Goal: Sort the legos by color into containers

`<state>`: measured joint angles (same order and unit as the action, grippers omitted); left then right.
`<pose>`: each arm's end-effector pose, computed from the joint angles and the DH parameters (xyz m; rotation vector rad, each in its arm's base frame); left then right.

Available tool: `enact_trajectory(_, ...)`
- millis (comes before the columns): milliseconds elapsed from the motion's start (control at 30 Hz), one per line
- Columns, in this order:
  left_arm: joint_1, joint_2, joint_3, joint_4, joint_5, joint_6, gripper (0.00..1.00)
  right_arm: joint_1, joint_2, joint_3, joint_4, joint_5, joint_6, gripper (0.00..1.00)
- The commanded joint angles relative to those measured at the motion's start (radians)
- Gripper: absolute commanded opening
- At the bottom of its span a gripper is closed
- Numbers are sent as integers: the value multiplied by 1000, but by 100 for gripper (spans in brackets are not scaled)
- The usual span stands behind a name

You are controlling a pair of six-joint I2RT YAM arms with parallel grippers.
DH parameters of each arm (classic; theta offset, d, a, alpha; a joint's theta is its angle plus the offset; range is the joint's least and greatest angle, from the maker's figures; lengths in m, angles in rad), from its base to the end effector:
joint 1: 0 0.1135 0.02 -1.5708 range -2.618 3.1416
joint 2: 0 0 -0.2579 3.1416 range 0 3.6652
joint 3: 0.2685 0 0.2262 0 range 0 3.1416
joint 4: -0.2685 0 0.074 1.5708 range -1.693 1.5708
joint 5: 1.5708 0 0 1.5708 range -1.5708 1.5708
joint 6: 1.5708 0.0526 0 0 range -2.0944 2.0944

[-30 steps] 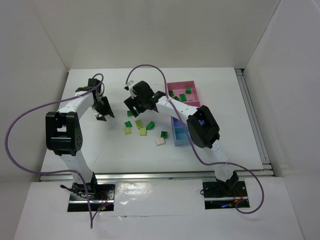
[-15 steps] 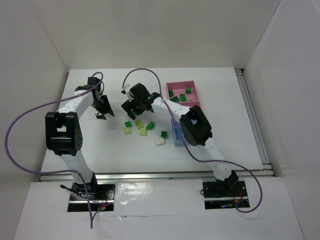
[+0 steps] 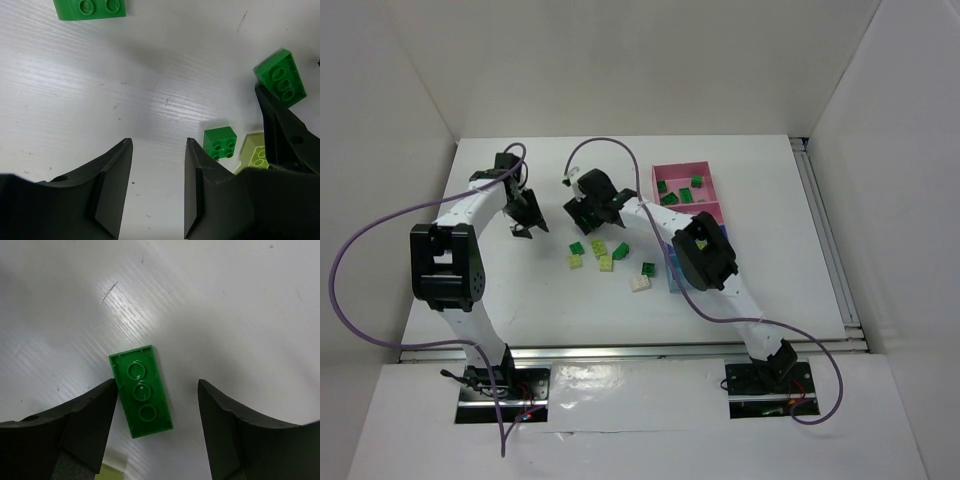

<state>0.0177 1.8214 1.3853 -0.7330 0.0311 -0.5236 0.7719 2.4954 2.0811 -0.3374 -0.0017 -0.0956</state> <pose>0.3564 0.0047 0.2091 -0.7281 2.6567 -0.1818 0.3885 0.3782 0.1495 -0.9874 2.1297 0.3399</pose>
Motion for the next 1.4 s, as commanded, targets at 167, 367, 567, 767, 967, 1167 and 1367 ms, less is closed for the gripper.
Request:
enact_trajectory(167, 7, -11, 44, -17, -2, 17, 52, -2, 22, 43, 51, 3, 13, 43)
enact_trajectory(367, 7, -2, 35, -17, 7, 17, 52, -20, -93, 7, 37, 130, 59, 29)
enact_trajectory(567, -65, -2, 37, 7, 41, 60, 63, -138, -292, -93, 47, 177, 172, 29)
enact_trajectory(767, -117, 16, 46, -2, 32, 50, 72, -299, -420, -264, 17, 232, 292, 29)
enact_trajectory(967, -162, 7, 46, -2, 13, 40, 85, -425, -437, -363, -2, 221, 372, 31)
enact_trajectory(1167, -171, -2, 46, -2, 4, 31, 87, -439, -423, -336, -35, 207, 350, 97)
enact_trajectory(1367, -180, -2, 66, -13, -16, 31, 87, -376, -625, -518, 35, 158, 248, 85)
